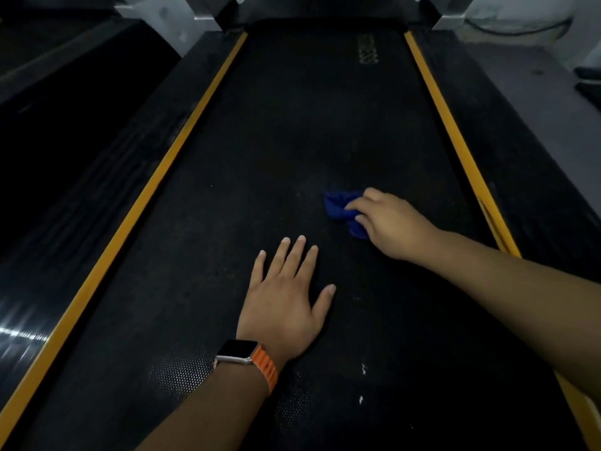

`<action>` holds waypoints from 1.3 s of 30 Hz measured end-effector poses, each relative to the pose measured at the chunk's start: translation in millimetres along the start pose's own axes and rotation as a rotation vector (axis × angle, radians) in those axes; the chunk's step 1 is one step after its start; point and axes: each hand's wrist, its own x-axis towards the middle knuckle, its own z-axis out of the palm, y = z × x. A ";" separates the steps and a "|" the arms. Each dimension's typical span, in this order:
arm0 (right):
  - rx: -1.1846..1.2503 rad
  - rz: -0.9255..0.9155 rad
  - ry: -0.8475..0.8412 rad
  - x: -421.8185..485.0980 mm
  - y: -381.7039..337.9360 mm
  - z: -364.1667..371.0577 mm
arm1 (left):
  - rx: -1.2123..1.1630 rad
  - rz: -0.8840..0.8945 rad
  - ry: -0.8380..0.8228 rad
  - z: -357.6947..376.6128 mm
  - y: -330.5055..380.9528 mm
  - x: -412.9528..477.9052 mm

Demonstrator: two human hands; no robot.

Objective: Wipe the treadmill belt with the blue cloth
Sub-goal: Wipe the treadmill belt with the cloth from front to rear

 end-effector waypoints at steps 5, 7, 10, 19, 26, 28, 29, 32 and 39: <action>-0.079 0.267 0.045 58.3 24.6 -3.9 | -0.007 0.000 0.004 1.0 -0.2 -2.4; -0.061 0.463 0.096 79.9 19.0 3.5 | -0.017 -0.004 0.018 0.1 1.5 -2.2; 0.023 0.334 0.089 71.2 -15.1 10.7 | -0.022 0.006 0.010 0.2 -0.1 0.1; 0.022 0.308 0.114 71.3 7.5 8.0 | 0.001 0.007 -0.037 -3.5 -0.7 8.8; 0.165 0.020 -0.007 15.4 -44.9 3.4 | 0.026 0.008 -0.012 -1.1 -1.0 10.6; 0.098 -0.025 -0.052 26.1 -24.0 -6.3 | 0.012 0.009 -0.006 -3.2 -0.2 9.4; 0.035 0.028 -0.045 40.9 -4.8 -8.0 | 0.007 0.013 -0.009 -3.6 0.2 9.4; -0.129 0.437 0.065 93.5 64.0 -10.3 | -0.004 0.029 -0.009 -2.6 -0.1 10.0; -0.106 0.440 0.066 108.0 49.7 17.7 | -0.012 0.028 0.022 6.0 -4.4 14.9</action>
